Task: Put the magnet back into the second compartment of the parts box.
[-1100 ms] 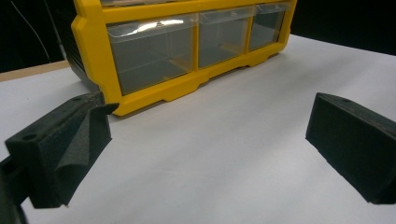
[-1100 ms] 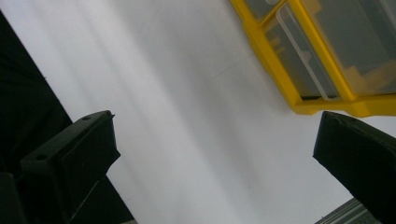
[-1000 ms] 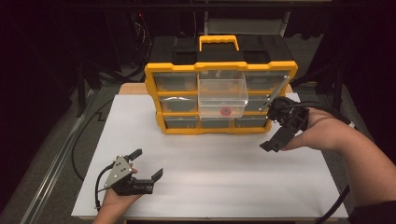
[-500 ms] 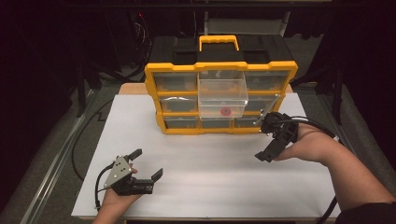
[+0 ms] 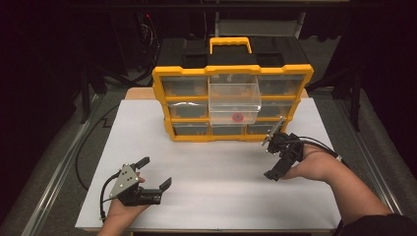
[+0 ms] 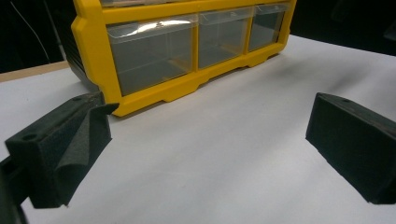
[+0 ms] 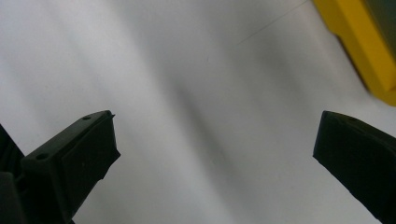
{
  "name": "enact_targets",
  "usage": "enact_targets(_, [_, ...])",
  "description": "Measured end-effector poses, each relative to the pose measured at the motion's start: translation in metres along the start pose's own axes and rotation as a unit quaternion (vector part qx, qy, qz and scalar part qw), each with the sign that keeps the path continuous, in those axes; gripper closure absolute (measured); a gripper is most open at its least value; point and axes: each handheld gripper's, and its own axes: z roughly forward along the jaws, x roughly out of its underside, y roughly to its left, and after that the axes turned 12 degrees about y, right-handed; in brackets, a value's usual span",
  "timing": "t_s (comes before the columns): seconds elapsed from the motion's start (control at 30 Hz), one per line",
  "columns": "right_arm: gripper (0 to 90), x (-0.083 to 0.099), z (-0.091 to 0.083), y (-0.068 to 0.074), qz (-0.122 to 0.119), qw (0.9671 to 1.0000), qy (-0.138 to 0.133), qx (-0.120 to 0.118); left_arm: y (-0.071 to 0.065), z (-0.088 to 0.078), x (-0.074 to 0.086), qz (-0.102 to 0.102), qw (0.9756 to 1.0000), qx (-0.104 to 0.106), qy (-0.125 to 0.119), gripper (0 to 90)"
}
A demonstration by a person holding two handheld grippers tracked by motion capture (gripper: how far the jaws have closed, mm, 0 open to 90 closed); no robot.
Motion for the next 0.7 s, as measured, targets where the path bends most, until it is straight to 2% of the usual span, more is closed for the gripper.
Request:
enact_targets(0.47, [0.2,-0.006,0.053,0.009,-0.005,0.9993,0.026,-0.027,0.000,0.000,0.000,0.001,1.0000,0.001,0.000,1.3])
enact_targets(0.57, [0.2,-0.006,0.060,0.010,-0.002,0.9994,0.021,-0.028,0.000,0.000,0.000,-0.001,1.0000,0.003,0.000,1.3])
enact_targets(0.7, [0.3,-0.002,0.065,0.012,0.006,0.9995,-0.006,-0.029,0.000,0.001,0.000,0.002,1.0000,0.003,0.002,1.3])
